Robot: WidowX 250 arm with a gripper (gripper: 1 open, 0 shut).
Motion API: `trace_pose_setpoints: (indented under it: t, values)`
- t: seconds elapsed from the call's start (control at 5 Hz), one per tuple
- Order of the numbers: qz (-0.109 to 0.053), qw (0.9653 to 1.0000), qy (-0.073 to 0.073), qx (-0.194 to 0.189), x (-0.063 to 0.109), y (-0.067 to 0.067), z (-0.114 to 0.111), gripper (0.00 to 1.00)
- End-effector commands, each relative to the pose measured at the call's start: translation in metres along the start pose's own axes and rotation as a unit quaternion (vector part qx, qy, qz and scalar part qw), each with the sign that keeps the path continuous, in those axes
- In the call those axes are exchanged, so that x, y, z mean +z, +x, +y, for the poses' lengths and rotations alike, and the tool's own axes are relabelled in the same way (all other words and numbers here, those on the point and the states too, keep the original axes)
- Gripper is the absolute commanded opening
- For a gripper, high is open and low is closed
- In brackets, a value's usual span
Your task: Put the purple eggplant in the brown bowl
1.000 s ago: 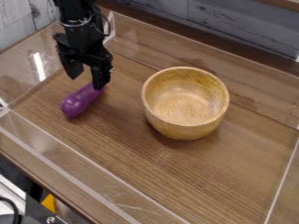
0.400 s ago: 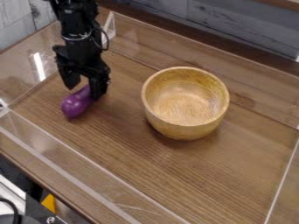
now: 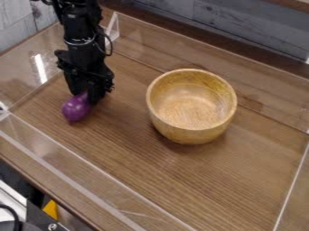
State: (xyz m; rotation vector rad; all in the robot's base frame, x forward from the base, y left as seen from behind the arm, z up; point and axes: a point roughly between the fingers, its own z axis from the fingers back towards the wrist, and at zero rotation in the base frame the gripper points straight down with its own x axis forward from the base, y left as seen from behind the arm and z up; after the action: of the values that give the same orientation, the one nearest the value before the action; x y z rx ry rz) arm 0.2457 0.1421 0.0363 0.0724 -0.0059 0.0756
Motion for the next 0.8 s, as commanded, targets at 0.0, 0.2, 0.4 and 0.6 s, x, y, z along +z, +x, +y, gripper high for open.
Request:
trace_pose_setpoints:
  t: [0.0,0.2,0.4,0.6]
  values:
    - [-0.018,0.9998,0.002,0.012,0.019,0.003,0.006,0.0]
    - [-0.019,0.9997,-0.003,0.017,0.028,0.002,0.005,0.0]
    - [-0.022,0.9995,-0.009,0.023,0.037,0.001,0.004,0.0]
    - [-0.029,0.999,-0.018,0.028,0.054,0.003,-0.002,0.0]
